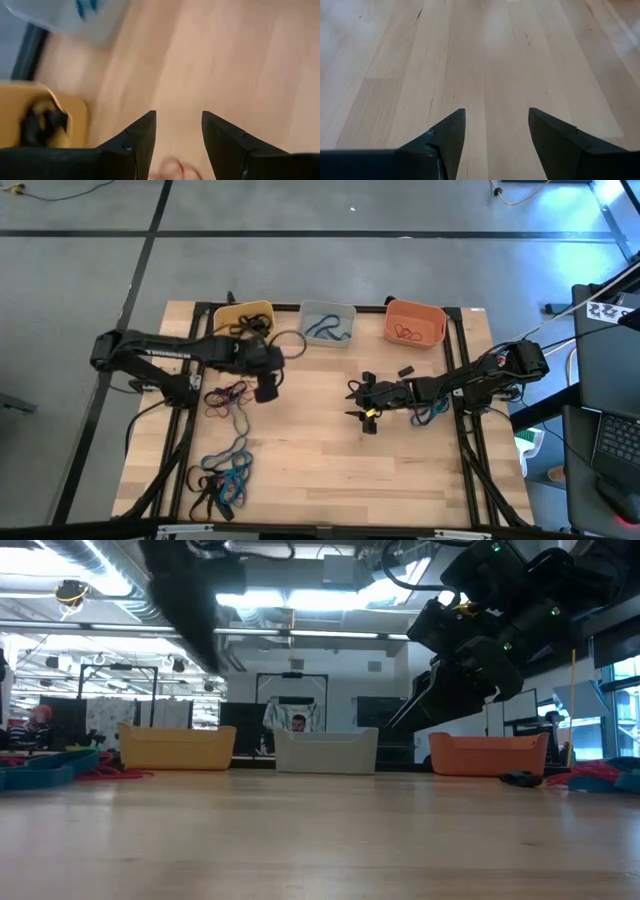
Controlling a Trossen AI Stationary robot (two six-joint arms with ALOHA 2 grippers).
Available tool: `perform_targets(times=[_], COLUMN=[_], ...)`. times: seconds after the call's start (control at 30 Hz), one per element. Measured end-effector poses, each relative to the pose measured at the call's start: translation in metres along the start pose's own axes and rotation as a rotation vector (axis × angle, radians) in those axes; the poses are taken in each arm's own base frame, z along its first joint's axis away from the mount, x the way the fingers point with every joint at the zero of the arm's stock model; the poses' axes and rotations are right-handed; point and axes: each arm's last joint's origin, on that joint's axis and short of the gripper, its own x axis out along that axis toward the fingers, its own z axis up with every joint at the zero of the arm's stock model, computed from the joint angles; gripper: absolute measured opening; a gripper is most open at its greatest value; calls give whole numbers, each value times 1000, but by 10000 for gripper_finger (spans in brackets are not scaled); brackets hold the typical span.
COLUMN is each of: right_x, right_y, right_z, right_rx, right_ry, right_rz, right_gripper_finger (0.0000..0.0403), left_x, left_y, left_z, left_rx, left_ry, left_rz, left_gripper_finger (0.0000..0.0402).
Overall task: Sort rubber bands into baskets
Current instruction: Put the blue rubber band into the grey bin
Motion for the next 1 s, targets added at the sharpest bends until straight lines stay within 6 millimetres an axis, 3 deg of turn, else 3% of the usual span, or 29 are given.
perform_targets(times=[0.3,0.63,1.0], right_x=[0,0,0], right_y=[0,0,0], right_z=[0,2,2], right_rx=[0,2,2], right_ry=[-1,-17,-16], right_rz=[0,1,1], right_gripper_finger=[218,218,218], left_x=[17,34,33], left_y=[-28,-47,-61], left_z=[-49,-85,-92], left_rx=[23,241,335], left_ry=[220,317,322], left_rz=[14,-104,-198], left_gripper_finger=[147,147,133])
